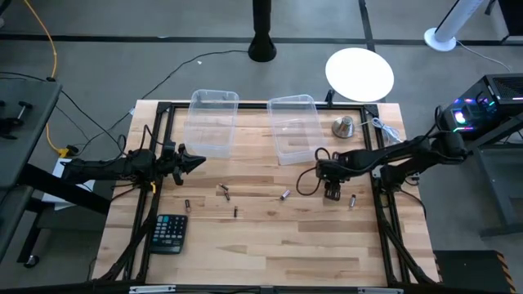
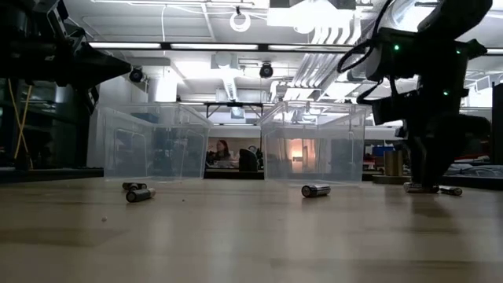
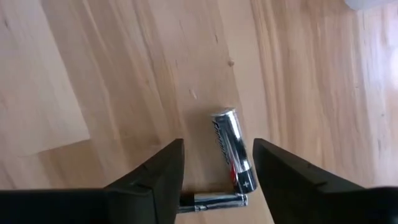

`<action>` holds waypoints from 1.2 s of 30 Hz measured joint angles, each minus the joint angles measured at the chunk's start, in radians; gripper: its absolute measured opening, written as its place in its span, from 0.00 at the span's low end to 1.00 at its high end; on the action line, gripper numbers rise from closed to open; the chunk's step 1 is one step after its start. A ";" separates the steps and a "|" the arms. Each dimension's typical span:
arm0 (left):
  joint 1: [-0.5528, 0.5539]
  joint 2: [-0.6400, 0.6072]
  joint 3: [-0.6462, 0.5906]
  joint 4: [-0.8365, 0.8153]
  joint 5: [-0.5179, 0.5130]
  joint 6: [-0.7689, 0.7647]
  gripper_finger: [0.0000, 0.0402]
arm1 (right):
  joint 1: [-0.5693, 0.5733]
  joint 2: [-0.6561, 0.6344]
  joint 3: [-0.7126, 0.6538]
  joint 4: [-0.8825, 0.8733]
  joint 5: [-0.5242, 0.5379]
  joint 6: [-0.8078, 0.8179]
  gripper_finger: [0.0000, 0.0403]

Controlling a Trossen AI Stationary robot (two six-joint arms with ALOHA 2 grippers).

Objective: Sort batteries
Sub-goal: Put the silver battery into the right transparent bin

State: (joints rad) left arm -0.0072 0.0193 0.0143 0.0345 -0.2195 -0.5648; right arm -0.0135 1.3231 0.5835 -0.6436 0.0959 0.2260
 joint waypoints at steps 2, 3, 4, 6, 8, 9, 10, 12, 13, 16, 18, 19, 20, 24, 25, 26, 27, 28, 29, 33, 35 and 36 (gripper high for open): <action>0.000 0.000 0.000 0.000 0.000 0.000 0.00 | 0.000 0.000 -0.021 0.003 0.000 0.002 0.44; 0.000 0.000 0.000 0.000 0.000 0.000 0.00 | 0.000 0.000 -0.029 0.011 0.000 0.008 0.43; 0.000 0.000 0.000 0.000 0.000 0.000 0.00 | 0.000 -0.003 -0.038 0.021 -0.001 0.020 0.42; 0.000 0.000 0.000 0.000 0.000 0.000 0.00 | 0.000 -0.004 -0.056 0.036 -0.004 0.054 0.40; 0.000 0.000 0.000 0.000 0.000 0.000 0.00 | 0.000 -0.005 -0.067 0.040 -0.024 0.090 0.35; 0.000 0.000 0.000 0.000 0.000 0.000 0.00 | 0.000 -0.004 -0.068 0.039 -0.035 0.105 0.32; 0.000 0.000 0.000 0.000 0.000 0.000 0.00 | 0.000 -0.005 -0.069 0.039 -0.047 0.117 0.28; 0.000 0.000 0.000 0.000 0.000 0.000 0.00 | 0.002 -0.004 -0.063 0.034 -0.073 0.154 0.16; 0.000 0.000 0.000 0.000 0.000 0.000 0.00 | 0.002 -0.003 -0.052 0.023 -0.085 0.166 0.09; 0.000 0.000 0.000 0.000 0.000 0.000 0.00 | 0.015 -0.012 0.010 -0.074 -0.156 0.171 0.06; 0.000 0.000 0.000 0.000 0.000 0.000 0.00 | 0.027 -0.039 0.092 -0.167 -0.169 0.130 0.06; 0.000 0.000 0.000 0.000 0.000 0.000 0.00 | 0.030 -0.051 0.145 -0.202 -0.167 0.102 0.06; 0.000 0.000 0.000 0.000 0.000 0.000 0.00 | 0.033 -0.060 0.196 -0.243 -0.159 0.076 0.06; 0.000 0.000 0.000 0.000 0.000 0.000 0.00 | 0.029 -0.092 0.417 -0.293 -0.157 -0.014 0.06; 0.000 0.000 0.000 0.000 0.000 0.000 0.00 | 0.023 -0.096 0.469 -0.278 -0.145 -0.025 0.06; 0.000 0.000 0.000 0.000 0.000 0.000 0.00 | 0.015 -0.096 0.512 -0.274 -0.107 -0.038 0.06; 0.000 0.000 0.000 0.000 0.000 0.000 0.00 | 0.006 -0.094 0.546 -0.270 -0.055 -0.051 0.06; 0.000 0.000 0.000 0.000 0.000 0.000 0.00 | -0.008 -0.088 0.571 -0.256 0.001 -0.068 0.06; 0.000 0.001 0.000 0.000 0.000 0.000 0.00 | -0.027 -0.081 0.587 -0.241 0.052 -0.078 0.06; 0.000 0.002 0.000 0.000 0.000 0.000 0.00 | -0.128 -0.044 0.595 -0.176 0.174 -0.086 0.08; 0.000 0.002 0.000 0.000 0.000 0.000 0.00 | -0.172 -0.020 0.595 -0.126 0.200 -0.077 0.12; 0.000 0.002 0.000 0.000 0.000 0.000 0.00 | -0.190 -0.009 0.595 -0.106 0.199 -0.077 0.15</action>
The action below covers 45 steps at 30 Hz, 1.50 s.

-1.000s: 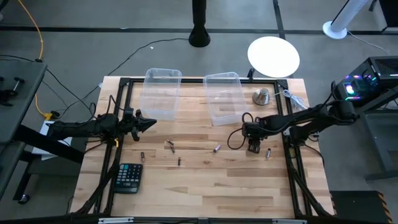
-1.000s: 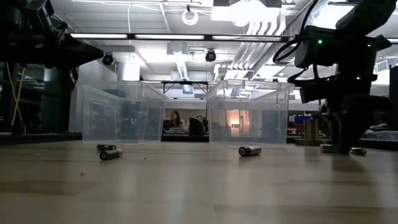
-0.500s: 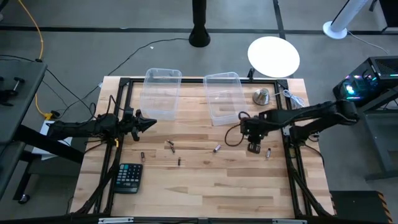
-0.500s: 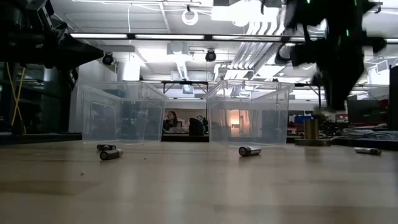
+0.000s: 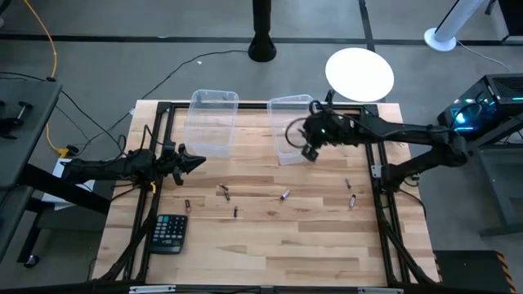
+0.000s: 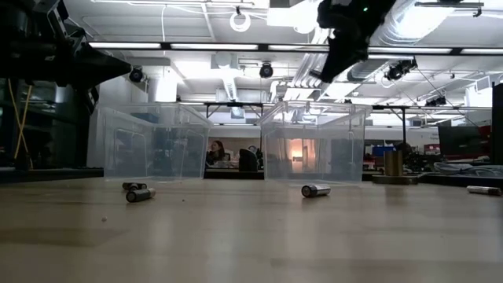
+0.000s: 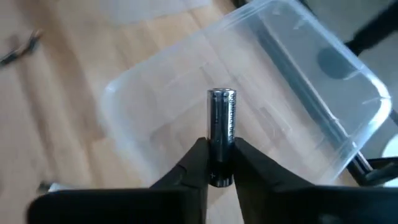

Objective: Sort batteries
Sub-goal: Put the silver battery into the right transparent bin

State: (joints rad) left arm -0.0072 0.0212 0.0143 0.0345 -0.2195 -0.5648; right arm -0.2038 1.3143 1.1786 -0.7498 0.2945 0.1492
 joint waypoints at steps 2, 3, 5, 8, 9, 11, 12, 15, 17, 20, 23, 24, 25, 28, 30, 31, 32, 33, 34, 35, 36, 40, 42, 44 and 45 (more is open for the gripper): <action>0.000 0.000 0.000 0.000 0.000 0.000 0.00 | -0.030 0.019 0.000 0.039 -0.020 0.003 0.23; 0.000 0.000 0.000 0.000 0.000 0.000 0.00 | -0.041 0.028 0.000 0.045 -0.032 0.012 0.27; 0.000 0.000 0.000 0.000 0.000 0.000 0.00 | -0.060 0.039 0.000 0.053 -0.065 0.039 0.36; 0.000 0.000 0.000 0.000 0.000 0.000 0.00 | -0.072 0.040 0.012 0.044 -0.168 0.060 0.47; 0.000 0.000 0.000 0.000 0.000 0.000 0.00 | -0.071 0.040 0.026 0.048 -0.237 0.058 0.49; 0.000 0.000 0.000 0.000 0.000 0.000 0.00 | -0.045 0.039 0.060 0.056 -0.365 0.063 0.52; 0.000 0.000 0.000 0.000 0.000 0.000 0.00 | -0.022 0.039 0.076 0.056 -0.408 0.069 0.53; 0.000 0.000 0.000 0.000 0.000 0.000 0.00 | 0.096 0.053 0.102 0.071 -0.463 0.036 0.52; 0.000 0.000 0.000 0.000 0.000 0.000 0.00 | 0.189 0.079 0.103 0.077 -0.462 -0.028 0.51; 0.000 0.000 0.000 0.000 0.000 0.000 0.00 | 0.307 0.150 0.103 0.075 -0.413 -0.164 0.50; 0.000 0.000 0.000 0.000 0.000 0.000 0.00 | 0.362 0.247 0.103 0.069 -0.337 -0.274 0.49; 0.000 0.000 0.000 0.000 0.000 0.000 0.00 | 0.365 0.283 0.103 0.067 -0.332 -0.305 0.49; 0.000 0.000 0.000 0.000 0.000 0.000 0.00 | 0.368 0.320 0.103 0.066 -0.332 -0.333 0.49; 0.000 0.000 0.000 0.000 0.000 0.000 0.00 | 0.368 0.421 0.103 0.064 -0.348 -0.437 0.49; 0.000 0.000 0.000 0.000 0.000 0.000 0.00 | 0.363 0.475 0.103 0.057 -0.347 -0.510 0.49; 0.000 0.000 0.000 0.000 0.000 0.000 0.00 | 0.360 0.500 0.103 0.054 -0.347 -0.537 0.49; 0.000 0.000 0.000 0.000 0.000 0.000 0.00 | 0.357 0.521 0.103 0.053 -0.346 -0.559 0.49; 0.000 0.000 0.000 0.000 0.000 0.000 0.00 | 0.354 0.541 0.103 0.054 -0.347 -0.580 0.49; 0.000 0.000 0.000 0.000 0.000 0.000 0.00 | 0.352 0.558 0.103 0.055 -0.347 -0.598 0.49; 0.000 0.000 0.000 0.000 0.000 0.000 0.00 | 0.349 0.576 0.103 0.056 -0.347 -0.613 0.49; 0.000 0.000 0.000 0.000 0.000 0.000 0.00 | 0.347 0.594 0.103 0.059 -0.346 -0.625 0.49; 0.000 0.000 0.000 0.000 0.000 0.000 0.00 | 0.346 0.652 0.103 0.071 -0.298 -0.648 0.49; 0.000 0.000 0.000 0.000 0.000 0.000 0.00 | 0.343 0.660 0.103 0.075 -0.295 -0.648 0.49; 0.000 0.000 0.000 0.000 0.000 0.000 0.00 | 0.341 0.665 0.105 0.072 -0.302 -0.647 0.46; 0.000 0.000 0.000 0.000 0.000 0.000 0.00 | 0.341 0.665 0.105 0.066 -0.304 -0.647 0.42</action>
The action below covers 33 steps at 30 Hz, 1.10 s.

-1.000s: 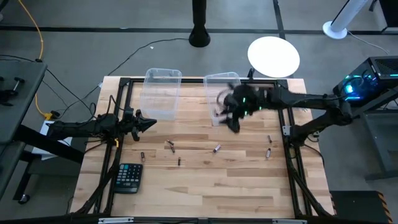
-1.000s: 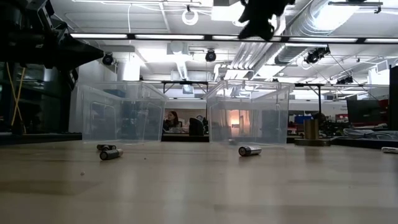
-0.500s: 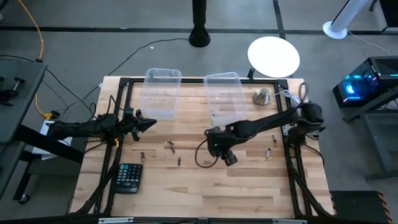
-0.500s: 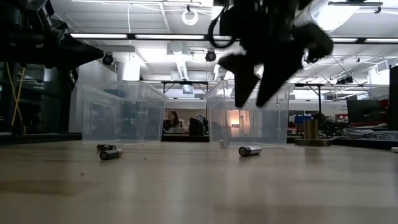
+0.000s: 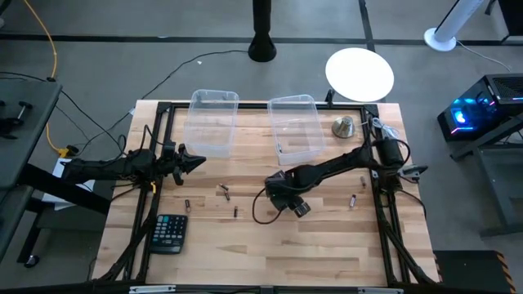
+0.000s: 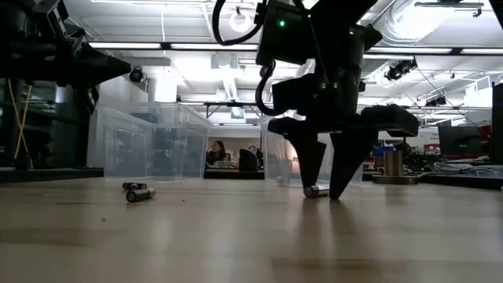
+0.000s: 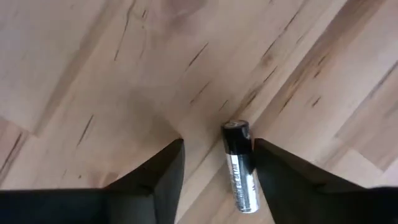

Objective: Sort batteries
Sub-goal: Put the silver battery into the right transparent bin

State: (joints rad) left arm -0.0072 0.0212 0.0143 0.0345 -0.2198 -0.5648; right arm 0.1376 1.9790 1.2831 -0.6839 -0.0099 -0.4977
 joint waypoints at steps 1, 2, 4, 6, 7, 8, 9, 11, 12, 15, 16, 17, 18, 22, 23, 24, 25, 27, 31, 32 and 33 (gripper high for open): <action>0.000 0.000 0.000 0.000 0.000 0.000 0.00 | 0.001 0.000 0.001 -0.010 -0.002 0.000 0.37; 0.000 0.000 0.000 0.000 0.000 0.000 0.00 | 0.001 -0.005 0.004 -0.033 -0.007 0.002 0.30; 0.000 0.000 0.000 0.000 0.000 0.000 0.00 | 0.000 -0.005 0.033 -0.108 -0.012 0.017 0.12; 0.000 0.000 0.000 0.000 0.000 0.000 0.00 | -0.008 -0.015 0.087 -0.197 -0.028 0.024 0.06; 0.000 0.000 0.000 0.000 0.000 0.000 0.00 | -0.011 -0.024 0.130 -0.220 -0.016 0.026 0.06; 0.000 0.000 0.000 0.000 0.000 0.000 0.00 | -0.014 -0.038 0.173 -0.246 0.011 0.025 0.07; 0.000 0.000 0.000 0.000 0.000 0.000 0.00 | -0.019 -0.047 0.220 -0.277 0.036 0.018 0.07; 0.000 0.000 0.000 0.000 0.001 0.000 0.00 | -0.037 -0.077 0.315 -0.304 0.074 0.010 0.05; 0.000 0.000 0.000 0.001 0.000 0.000 0.00 | -0.051 -0.091 0.362 -0.297 0.093 0.011 0.03; 0.000 0.000 0.000 0.000 0.000 0.000 0.00 | -0.127 -0.154 0.480 -0.306 0.188 0.063 0.03; 0.000 0.000 0.000 0.000 0.000 0.000 0.00 | -0.158 -0.178 0.505 -0.305 0.216 0.086 0.04; 0.000 0.000 0.000 0.000 0.000 0.000 0.00 | -0.192 -0.201 0.523 -0.308 0.239 0.109 0.04; 0.000 0.000 0.000 0.000 0.001 0.000 0.00 | -0.225 -0.226 0.530 -0.313 0.256 0.133 0.05; 0.000 0.000 0.000 0.000 0.000 0.000 0.00 | -0.366 -0.302 0.505 -0.368 0.262 0.251 0.06; 0.000 0.000 0.000 0.000 0.000 0.000 0.00 | -0.398 -0.317 0.490 -0.389 0.239 0.283 0.06; 0.000 0.000 0.000 0.000 0.000 0.000 0.00 | -0.425 -0.326 0.471 -0.399 0.211 0.318 0.07; 0.000 0.000 0.000 0.000 0.000 0.000 0.00 | -0.448 -0.335 0.448 -0.403 0.184 0.353 0.08; 0.000 0.000 0.000 0.000 0.000 0.000 0.00 | -0.477 -0.343 0.401 -0.405 0.140 0.419 0.13; 0.000 0.000 0.000 0.000 0.000 0.000 0.00 | -0.476 -0.349 0.345 -0.407 0.114 0.461 0.27; 0.000 0.000 0.000 0.000 0.000 0.000 0.00 | -0.471 -0.349 0.344 -0.411 0.114 0.470 0.31; 0.000 0.000 0.000 0.000 0.000 0.000 0.00 | -0.465 -0.349 0.344 -0.419 0.113 0.476 0.34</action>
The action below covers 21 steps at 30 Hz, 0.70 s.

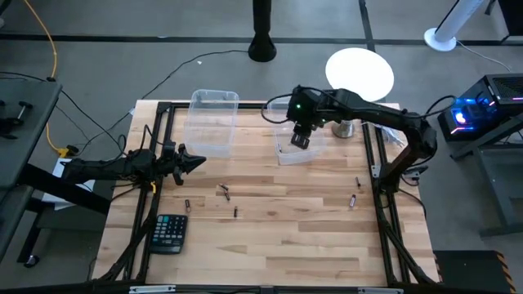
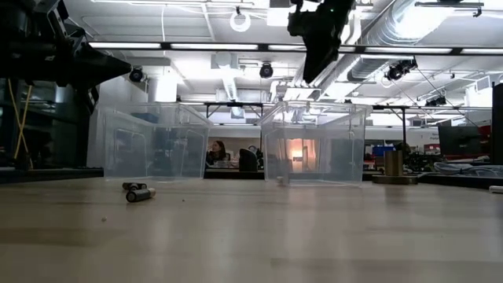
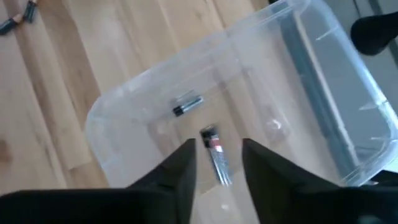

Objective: Sort batteries
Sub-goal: Put the silver battery into the right transparent bin

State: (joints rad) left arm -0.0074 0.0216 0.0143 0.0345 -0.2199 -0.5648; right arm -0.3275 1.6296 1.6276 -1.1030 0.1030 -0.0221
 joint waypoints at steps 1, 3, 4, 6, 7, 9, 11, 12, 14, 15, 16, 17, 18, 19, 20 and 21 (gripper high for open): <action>0.000 0.000 0.000 0.000 0.000 0.000 0.00 | 0.008 -0.004 0.000 -0.017 -0.004 0.008 0.38; 0.000 0.000 0.000 0.000 0.000 0.000 0.00 | 0.026 -0.023 0.000 -0.064 -0.009 0.042 0.44; 0.000 0.000 0.000 0.000 0.000 0.000 0.00 | 0.038 -0.038 0.000 -0.090 -0.014 0.067 0.46; 0.000 0.000 0.000 0.000 0.000 0.000 0.00 | 0.073 -0.077 -0.010 -0.153 -0.040 0.129 0.49; 0.000 0.000 0.000 0.000 0.000 0.000 0.00 | 0.095 -0.098 -0.023 -0.177 -0.052 0.168 0.49; 0.000 0.000 0.000 0.000 0.000 0.000 0.00 | 0.156 -0.155 -0.079 -0.197 -0.057 0.276 0.50; 0.000 0.000 0.000 0.000 0.000 0.000 0.00 | 0.225 -0.220 -0.158 -0.219 -0.062 0.440 0.49; 0.000 0.000 0.000 0.000 0.000 0.000 0.00 | 0.261 -0.255 -0.204 -0.231 -0.072 0.539 0.49; 0.000 0.000 0.000 0.000 0.000 0.000 0.00 | 0.335 -0.324 -0.313 -0.260 -0.109 0.737 0.49; 0.000 0.000 0.000 0.000 0.000 0.000 0.00 | 0.376 -0.356 -0.372 -0.266 -0.132 0.847 0.49; 0.000 0.000 0.000 0.000 0.000 0.000 0.00 | 0.417 -0.388 -0.433 -0.267 -0.148 0.966 0.49; 0.000 0.000 0.000 0.000 0.000 0.000 0.00 | 0.458 -0.420 -0.495 -0.265 -0.163 1.088 0.49; 0.000 0.000 0.000 0.000 0.000 0.000 0.00 | 0.499 -0.447 -0.552 -0.258 -0.177 1.210 0.49; 0.000 0.000 0.000 0.000 0.000 0.000 0.00 | 0.537 -0.473 -0.607 -0.246 -0.185 1.324 0.49; 0.000 0.000 0.000 0.000 0.000 0.000 0.00 | 0.570 -0.494 -0.660 -0.229 -0.187 1.421 0.49; 0.000 0.000 0.000 0.000 0.000 0.000 0.00 | 0.596 -0.509 -0.712 -0.213 -0.187 1.505 0.49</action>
State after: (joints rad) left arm -0.0071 0.0216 0.0143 0.0345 -0.2199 -0.5648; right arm 0.2684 1.1201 0.9158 -1.3162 -0.0836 1.4831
